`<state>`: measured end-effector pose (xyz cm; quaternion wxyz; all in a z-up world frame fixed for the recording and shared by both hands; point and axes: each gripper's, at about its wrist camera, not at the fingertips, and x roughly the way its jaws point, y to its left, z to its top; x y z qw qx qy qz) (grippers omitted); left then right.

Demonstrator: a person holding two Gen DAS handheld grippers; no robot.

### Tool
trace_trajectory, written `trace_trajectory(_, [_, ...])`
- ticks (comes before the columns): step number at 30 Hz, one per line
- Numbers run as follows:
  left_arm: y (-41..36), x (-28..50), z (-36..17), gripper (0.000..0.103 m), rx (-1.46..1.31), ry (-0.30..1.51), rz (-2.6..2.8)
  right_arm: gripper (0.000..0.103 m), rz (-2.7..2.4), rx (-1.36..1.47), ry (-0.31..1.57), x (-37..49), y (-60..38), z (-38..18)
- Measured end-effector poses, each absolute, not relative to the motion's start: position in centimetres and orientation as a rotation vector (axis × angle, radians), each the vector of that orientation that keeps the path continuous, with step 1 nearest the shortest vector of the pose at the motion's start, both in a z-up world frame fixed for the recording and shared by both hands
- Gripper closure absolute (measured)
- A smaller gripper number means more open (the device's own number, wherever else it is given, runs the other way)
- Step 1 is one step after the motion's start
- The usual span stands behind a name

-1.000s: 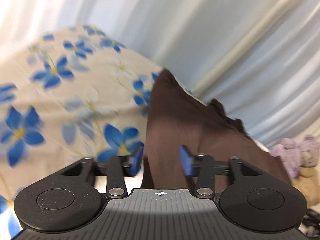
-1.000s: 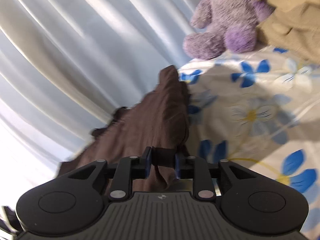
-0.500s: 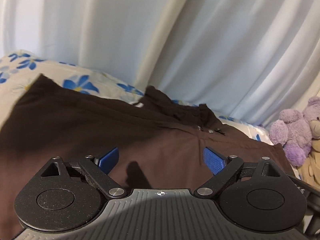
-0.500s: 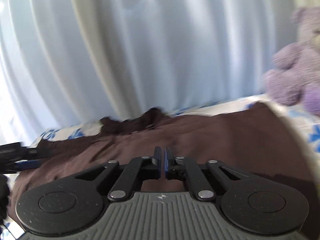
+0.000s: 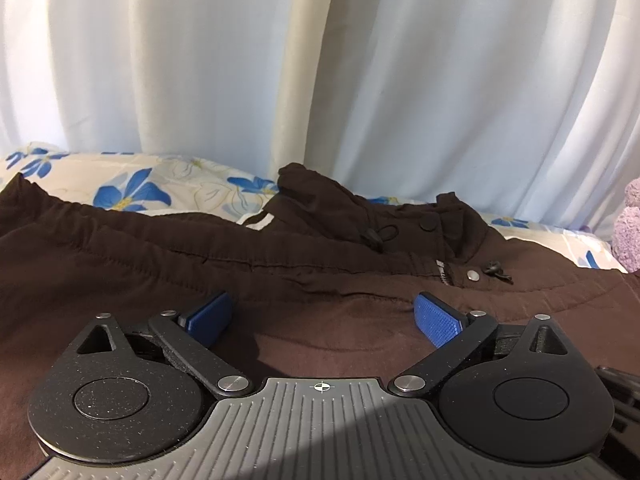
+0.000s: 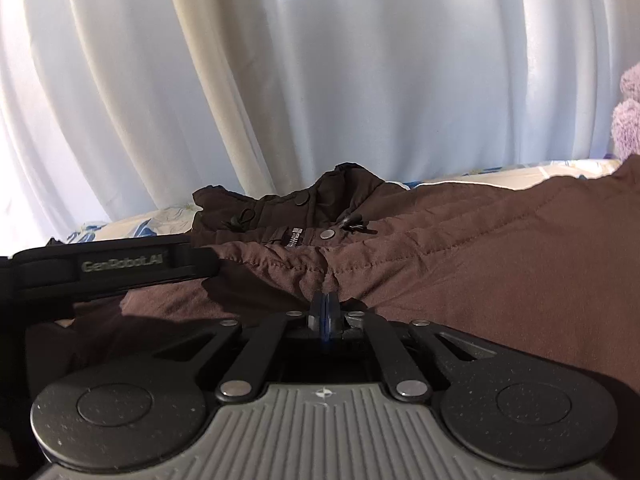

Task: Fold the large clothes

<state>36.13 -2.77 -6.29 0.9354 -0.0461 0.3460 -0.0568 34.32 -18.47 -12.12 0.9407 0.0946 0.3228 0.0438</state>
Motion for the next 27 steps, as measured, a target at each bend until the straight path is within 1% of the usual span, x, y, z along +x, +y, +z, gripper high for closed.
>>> trace_trajectory(5, [-1.9,37.3,-6.1,0.001,-0.095,0.714,-0.117,0.103,0.08,0.146,0.67,35.7,-20.0,-11.0])
trace_trajectory(8, [-0.7,38.3,-6.1,0.002,-0.092,0.701,-0.083,0.103,-0.017,0.115,0.662,36.8,-23.5,-10.9])
trace_trajectory(12, [1.5,40.4,-6.9,0.002,-0.019,0.688,0.008,0.103,-0.171,0.05,0.628,36.9,-29.2,-10.7])
trace_trajectory(15, [3.8,41.5,-7.5,0.001,-0.049,0.676,-0.006,0.103,-0.311,0.043,0.607,36.3,-32.8,-10.9])
trace_trajectory(17, [4.8,42.0,-7.8,0.0,-0.053,0.664,-0.02,0.103,-0.308,0.146,0.604,35.7,-35.0,-11.5])
trace_trajectory(21, [6.9,42.4,-8.5,0.0,-0.18,0.648,-0.071,0.103,-0.298,0.155,0.606,35.7,-35.0,-11.9])
trace_trajectory(25, [8.0,41.8,-7.7,0.0,-0.207,0.648,-0.13,0.103,-0.235,0.34,0.577,34.8,-37.6,-12.1])
trace_trajectory(27, [9.2,41.1,-6.8,0.0,-0.174,0.658,-0.125,0.103,-0.221,0.385,0.568,34.5,-38.2,-12.2])
